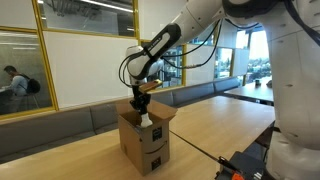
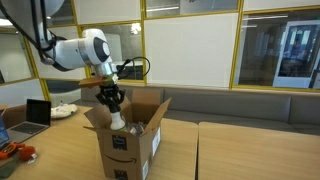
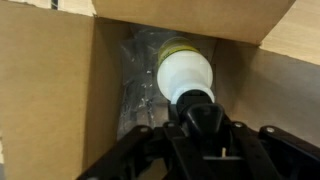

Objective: Put all the plastic bag and the spray bottle in the carton box

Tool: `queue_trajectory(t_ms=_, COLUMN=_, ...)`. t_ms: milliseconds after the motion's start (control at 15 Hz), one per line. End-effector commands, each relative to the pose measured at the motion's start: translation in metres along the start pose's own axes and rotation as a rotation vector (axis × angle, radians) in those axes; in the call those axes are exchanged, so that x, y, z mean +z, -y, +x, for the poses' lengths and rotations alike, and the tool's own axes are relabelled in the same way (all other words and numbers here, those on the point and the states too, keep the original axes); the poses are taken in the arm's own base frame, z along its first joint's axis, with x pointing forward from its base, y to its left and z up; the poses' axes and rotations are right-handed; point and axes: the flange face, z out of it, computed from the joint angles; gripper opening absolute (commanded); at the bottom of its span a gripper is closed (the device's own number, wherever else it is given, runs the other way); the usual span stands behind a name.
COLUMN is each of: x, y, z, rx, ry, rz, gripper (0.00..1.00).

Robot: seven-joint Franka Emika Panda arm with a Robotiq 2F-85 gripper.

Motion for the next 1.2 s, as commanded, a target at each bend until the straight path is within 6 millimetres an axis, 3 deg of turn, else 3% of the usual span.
queue_trajectory(t_ms=0, x=0.042, y=0.005, z=0.021, rx=-0.069, ry=0.114, rz=0.054, gripper=0.18)
queue_trajectory(t_ms=200, x=0.084, y=0.008, z=0.029, rx=-0.113, ry=0.191, rz=0.073, gripper=0.18)
queue_trajectory(t_ms=267, x=0.096, y=0.010, z=0.031, rx=-0.123, ry=0.209, rz=0.082, gripper=0.24)
queue_trajectory(t_ms=333, x=0.103, y=0.009, z=0.035, rx=-0.128, ry=0.221, rz=0.086, gripper=0.62)
queue_trajectory(t_ms=467, x=0.109, y=0.009, z=0.040, rx=-0.134, ry=0.234, rz=0.091, gripper=0.69)
queue_trajectory(t_ms=733, x=0.090, y=0.000, z=0.048, rx=-0.118, ry=0.221, rz=0.074, gripper=1.00)
queue_trajectory(t_ms=933, x=0.064, y=-0.014, z=0.051, rx=-0.090, ry=0.185, rz=0.061, gripper=1.00)
queue_trajectory(t_ms=1133, x=0.024, y=-0.034, z=0.044, rx=-0.038, ry=0.130, rz=0.037, gripper=1.00)
